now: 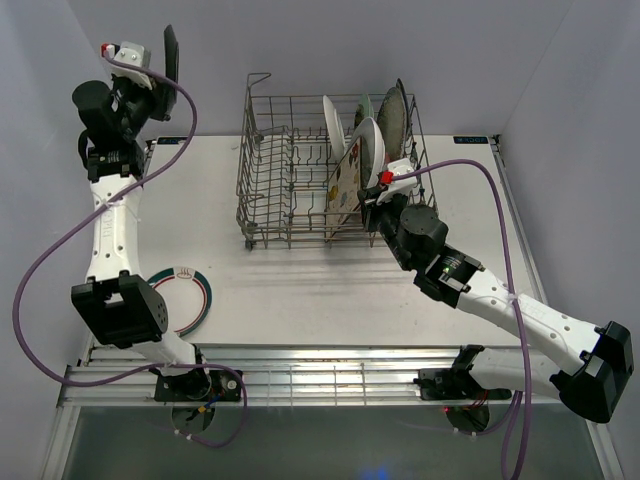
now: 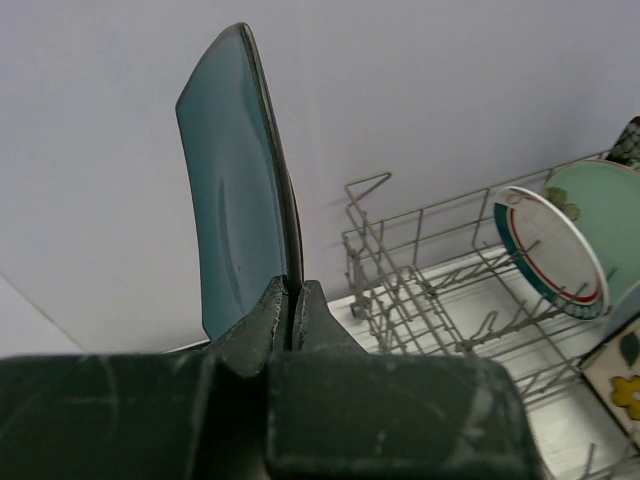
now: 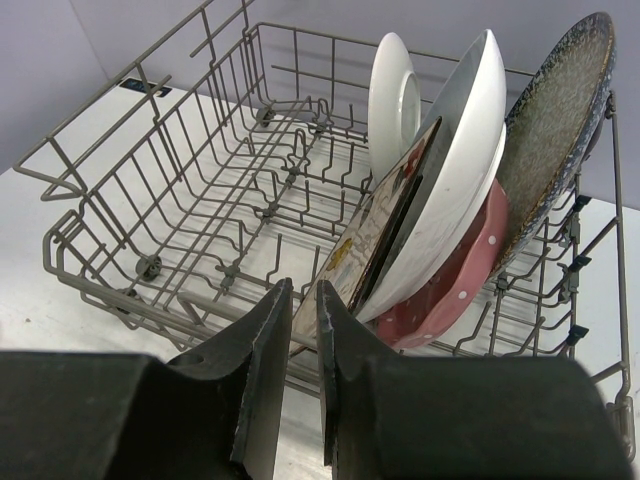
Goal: Load the plates into the dish rack
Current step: Insert the plate into the dish rack.
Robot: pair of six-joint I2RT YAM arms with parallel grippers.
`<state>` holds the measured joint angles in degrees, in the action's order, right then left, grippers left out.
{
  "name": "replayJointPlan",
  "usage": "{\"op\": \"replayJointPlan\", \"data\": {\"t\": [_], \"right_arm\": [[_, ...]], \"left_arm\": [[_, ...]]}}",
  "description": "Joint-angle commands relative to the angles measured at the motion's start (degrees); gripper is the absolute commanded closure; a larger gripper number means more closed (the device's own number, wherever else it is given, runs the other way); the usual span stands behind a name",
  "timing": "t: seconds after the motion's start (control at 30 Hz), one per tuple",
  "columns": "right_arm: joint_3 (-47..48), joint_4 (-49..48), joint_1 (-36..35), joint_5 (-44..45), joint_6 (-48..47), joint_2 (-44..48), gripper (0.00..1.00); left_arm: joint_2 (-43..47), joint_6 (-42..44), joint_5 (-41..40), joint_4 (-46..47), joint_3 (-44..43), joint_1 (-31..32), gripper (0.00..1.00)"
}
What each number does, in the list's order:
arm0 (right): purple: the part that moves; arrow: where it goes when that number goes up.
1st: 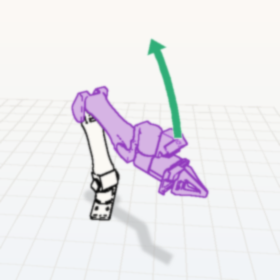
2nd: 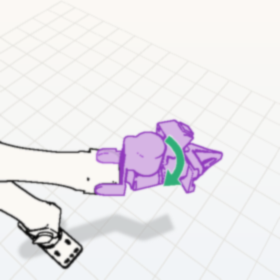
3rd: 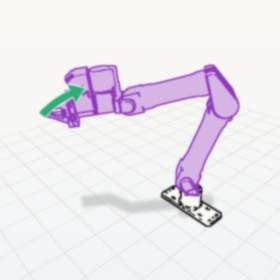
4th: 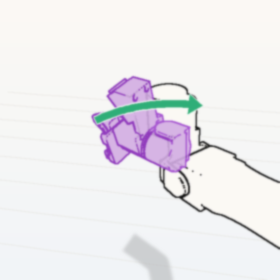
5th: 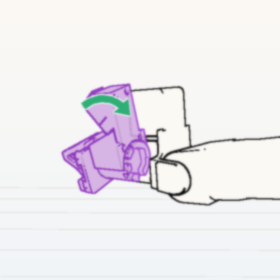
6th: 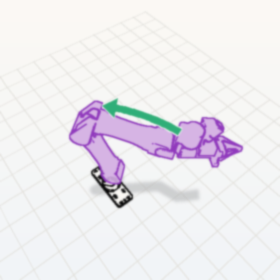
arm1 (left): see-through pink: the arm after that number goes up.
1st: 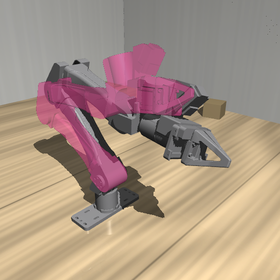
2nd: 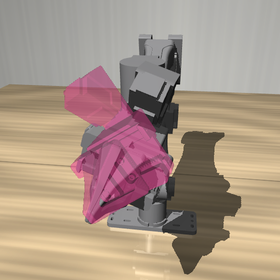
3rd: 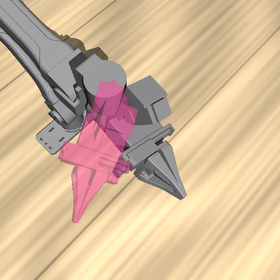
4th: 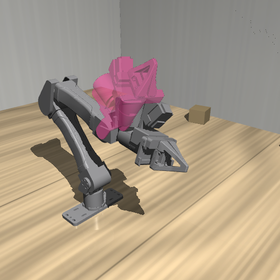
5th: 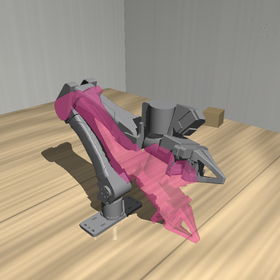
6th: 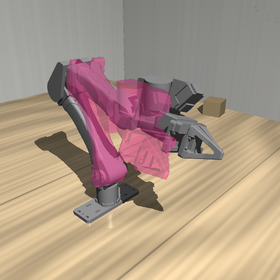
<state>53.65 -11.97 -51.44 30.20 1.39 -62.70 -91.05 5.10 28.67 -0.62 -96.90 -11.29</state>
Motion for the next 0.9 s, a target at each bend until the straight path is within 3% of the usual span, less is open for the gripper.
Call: {"op": "replayJointPlan", "data": {"t": [0.0, 0.53, 0.87], "right_arm": [[0.0, -1.8, 0.1, -0.1, 0.8, 1.4, 0.78], [-0.1, -1.6, 0.1, -0.2, 1.2, 1.6, 0.78], [-0.1, -1.5, 0.1, -0.5, 1.7, 1.7, 0.78]], "left_arm": [[0.9, -3.5, 0.8, 4.4, -5.6, 2.0, 1.00], [-9.5, -12.7, -10.9, -2.0, -21.5, 16.8, 1.00], [-15.6, -12.7, -18.8, -2.2, -24.6, 23.9, 1.00]]}}
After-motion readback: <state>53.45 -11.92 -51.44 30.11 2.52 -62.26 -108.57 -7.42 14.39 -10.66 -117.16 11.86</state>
